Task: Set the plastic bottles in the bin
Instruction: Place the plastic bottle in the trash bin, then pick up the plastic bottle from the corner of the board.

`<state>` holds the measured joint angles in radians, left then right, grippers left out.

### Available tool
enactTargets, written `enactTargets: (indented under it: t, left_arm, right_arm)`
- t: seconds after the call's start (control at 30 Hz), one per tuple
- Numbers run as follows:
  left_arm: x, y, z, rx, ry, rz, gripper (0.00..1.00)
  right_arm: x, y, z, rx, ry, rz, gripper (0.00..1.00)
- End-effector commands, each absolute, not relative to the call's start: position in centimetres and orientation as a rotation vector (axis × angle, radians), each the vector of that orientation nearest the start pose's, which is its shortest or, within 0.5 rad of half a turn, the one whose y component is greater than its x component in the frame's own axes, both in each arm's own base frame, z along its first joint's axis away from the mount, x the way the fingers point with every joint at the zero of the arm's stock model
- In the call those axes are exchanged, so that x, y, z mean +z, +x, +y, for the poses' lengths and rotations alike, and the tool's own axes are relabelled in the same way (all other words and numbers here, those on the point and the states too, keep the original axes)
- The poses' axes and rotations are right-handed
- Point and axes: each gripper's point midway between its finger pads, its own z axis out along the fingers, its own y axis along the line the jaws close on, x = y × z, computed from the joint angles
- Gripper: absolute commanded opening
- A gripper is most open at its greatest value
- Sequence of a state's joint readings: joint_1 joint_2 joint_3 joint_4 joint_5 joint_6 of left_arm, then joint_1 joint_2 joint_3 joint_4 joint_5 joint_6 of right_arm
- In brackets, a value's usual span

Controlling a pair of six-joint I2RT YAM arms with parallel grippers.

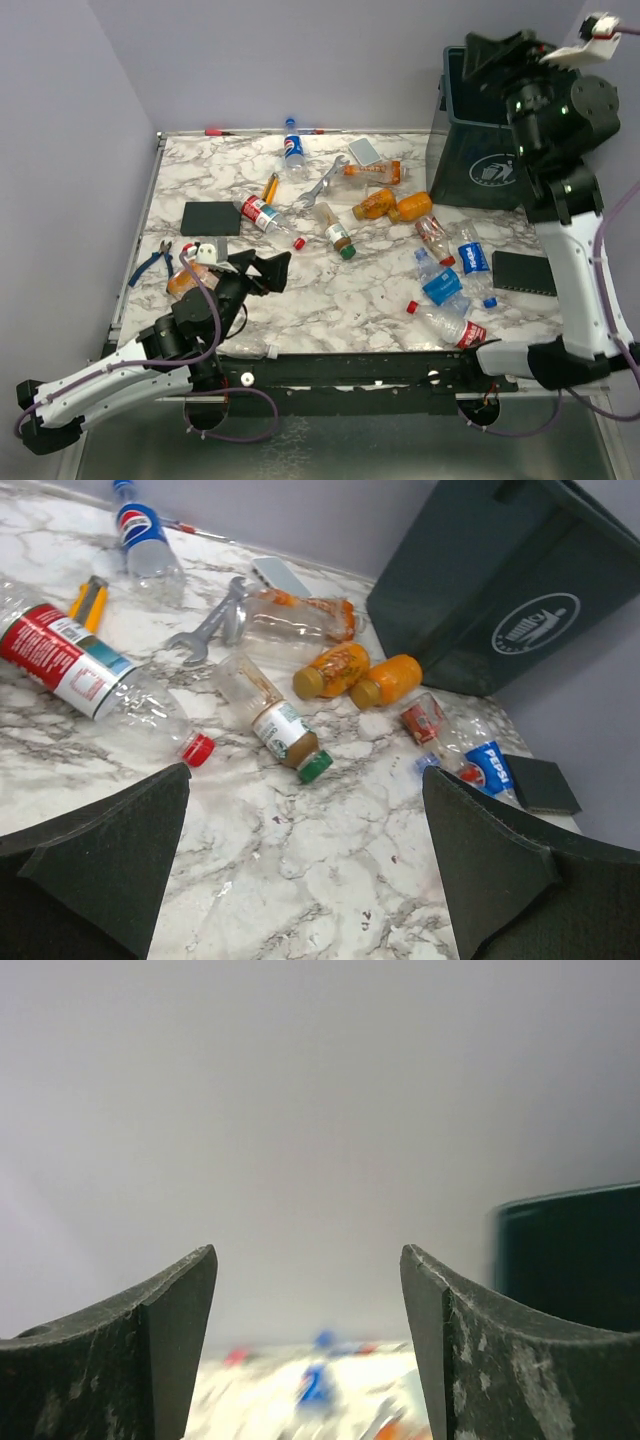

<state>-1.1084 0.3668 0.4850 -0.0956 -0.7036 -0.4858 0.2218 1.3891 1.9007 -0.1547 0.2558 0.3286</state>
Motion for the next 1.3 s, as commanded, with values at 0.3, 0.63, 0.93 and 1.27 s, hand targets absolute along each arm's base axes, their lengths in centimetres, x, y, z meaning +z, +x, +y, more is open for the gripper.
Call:
enactTargets:
  t: [0.3,0.63,0.93,1.27]
  left_arm:
    - [22.6,20.7,-18.1,-0.466,-0.019,1.835,0.99]
    - [18.5,18.7,-25.5,-0.761,0.08,1.989,0.99]
    - [11.5,17.5,-28.7,-0.91,-0.081,2.159,0.99]
    - [13.1,15.7,-40.7,-1.332,0.047,2.097,0.97]
  right_arm:
    - [33.7,27.0,19.3,0.97,0.04,1.83,0.89]
    - [17.5,22.1,11.9,0.567,0.288,2.185,0.88]
    - [12.8,19.9,11.0,0.412,0.399,2.481,0.82]
    - [20.3,20.8,11.0,0.674,0.543,2.079,0.84]
